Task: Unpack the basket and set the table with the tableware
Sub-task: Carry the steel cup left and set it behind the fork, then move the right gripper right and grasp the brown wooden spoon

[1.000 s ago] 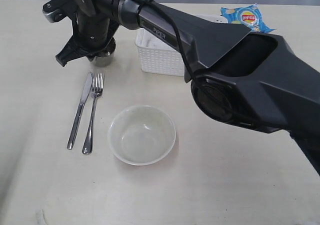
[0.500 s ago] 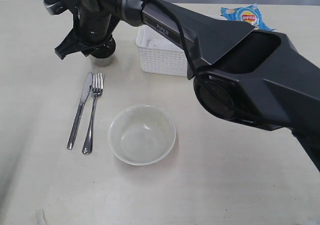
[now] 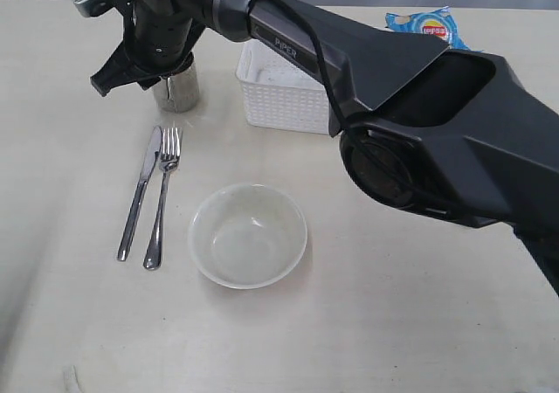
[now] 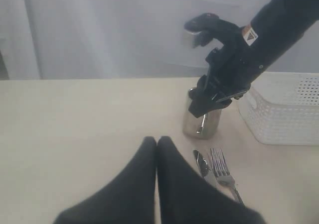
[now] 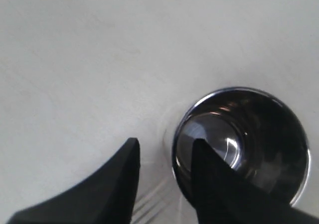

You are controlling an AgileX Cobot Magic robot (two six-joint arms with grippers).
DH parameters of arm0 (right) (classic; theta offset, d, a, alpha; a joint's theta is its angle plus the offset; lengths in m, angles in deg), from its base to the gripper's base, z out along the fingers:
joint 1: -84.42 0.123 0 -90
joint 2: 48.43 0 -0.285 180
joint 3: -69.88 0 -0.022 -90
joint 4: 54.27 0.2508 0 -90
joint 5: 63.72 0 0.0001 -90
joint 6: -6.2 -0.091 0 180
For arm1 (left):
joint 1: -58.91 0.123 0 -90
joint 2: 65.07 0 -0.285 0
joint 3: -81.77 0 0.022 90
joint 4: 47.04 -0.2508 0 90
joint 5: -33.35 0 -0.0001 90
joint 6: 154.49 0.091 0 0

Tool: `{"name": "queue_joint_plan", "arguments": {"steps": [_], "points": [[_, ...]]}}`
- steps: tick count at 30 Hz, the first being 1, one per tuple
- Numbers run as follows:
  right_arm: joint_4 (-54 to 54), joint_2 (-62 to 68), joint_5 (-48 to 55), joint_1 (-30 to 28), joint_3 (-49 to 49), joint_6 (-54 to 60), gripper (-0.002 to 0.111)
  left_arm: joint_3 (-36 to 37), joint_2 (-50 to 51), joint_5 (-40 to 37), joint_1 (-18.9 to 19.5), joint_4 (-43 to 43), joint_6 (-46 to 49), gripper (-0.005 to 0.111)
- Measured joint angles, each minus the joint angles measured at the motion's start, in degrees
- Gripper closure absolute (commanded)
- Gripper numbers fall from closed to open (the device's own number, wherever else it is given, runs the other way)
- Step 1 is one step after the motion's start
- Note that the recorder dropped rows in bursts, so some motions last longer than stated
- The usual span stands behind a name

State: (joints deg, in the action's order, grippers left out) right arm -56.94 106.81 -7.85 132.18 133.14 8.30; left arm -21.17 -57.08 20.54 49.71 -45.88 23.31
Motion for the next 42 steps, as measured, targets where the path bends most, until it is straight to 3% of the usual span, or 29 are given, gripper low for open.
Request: {"name": "queue_joint_plan", "arguments": {"steps": [12,21,29,35,42], "points": [[-0.28,-1.85,0.64,0.0,0.0,0.36,0.074,0.0,0.0,0.0,0.0,0.0,0.0,0.107],[-8.54,-13.05,6.84,-1.98,0.0,0.47,0.074,0.0,0.0,0.0,0.0,0.0,0.0,0.107],[-8.4,-16.55,13.25,-13.77,-0.54,0.47,0.074,0.0,0.0,0.0,0.0,0.0,0.0,0.107],[1.35,-16.55,13.8,-24.56,-2.08,1.52,0.074,0.0,0.0,0.0,0.0,0.0,0.0,0.107],[8.17,-16.55,13.93,-32.02,-5.98,3.58,0.074,0.0,0.0,0.0,0.0,0.0,0.0,0.107]]}}
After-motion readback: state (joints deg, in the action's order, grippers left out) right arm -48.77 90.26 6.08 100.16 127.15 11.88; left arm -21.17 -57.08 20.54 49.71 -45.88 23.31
